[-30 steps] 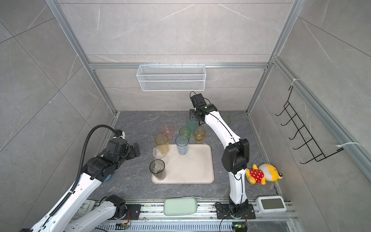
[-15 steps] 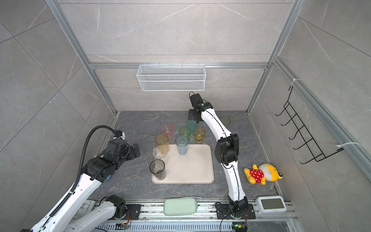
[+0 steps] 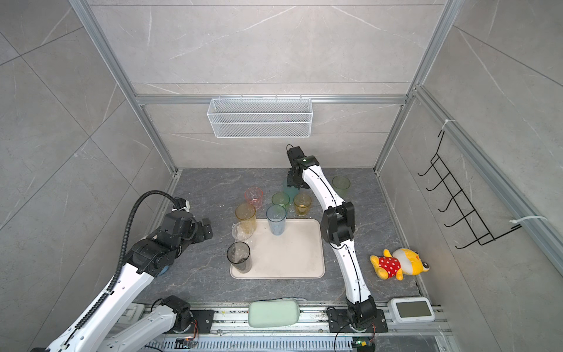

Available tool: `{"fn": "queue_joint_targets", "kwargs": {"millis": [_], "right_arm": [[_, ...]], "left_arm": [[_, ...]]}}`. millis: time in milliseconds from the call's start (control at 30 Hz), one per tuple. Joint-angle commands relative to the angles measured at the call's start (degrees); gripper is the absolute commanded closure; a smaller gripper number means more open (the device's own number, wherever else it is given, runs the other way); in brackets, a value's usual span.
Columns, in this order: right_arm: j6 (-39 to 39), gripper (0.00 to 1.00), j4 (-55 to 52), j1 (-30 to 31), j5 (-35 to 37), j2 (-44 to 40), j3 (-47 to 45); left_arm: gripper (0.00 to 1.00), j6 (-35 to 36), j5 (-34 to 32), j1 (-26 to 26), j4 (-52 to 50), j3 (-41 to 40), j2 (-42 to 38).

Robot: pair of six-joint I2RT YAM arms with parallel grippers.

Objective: Place the glasses into the tray
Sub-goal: Pick up the glass from the top-center of the table.

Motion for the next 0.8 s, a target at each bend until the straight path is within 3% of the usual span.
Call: {"fn": "queue_joint_targets", "kwargs": {"millis": [0,767], "right_arm": [[1.00,0.42,-1.53,-0.24,-0.32,1.35,1.81],[0.83,0.66,-1.62,-1.42,-3.75,2.90,2.55]], "left_arm": [[0.01,-0.39,-0.80,0.16,0.14,-0.13,-0.80],[0.01,-0.51,-0.74,0.16,0.05,-0.15,-0.77]]}}
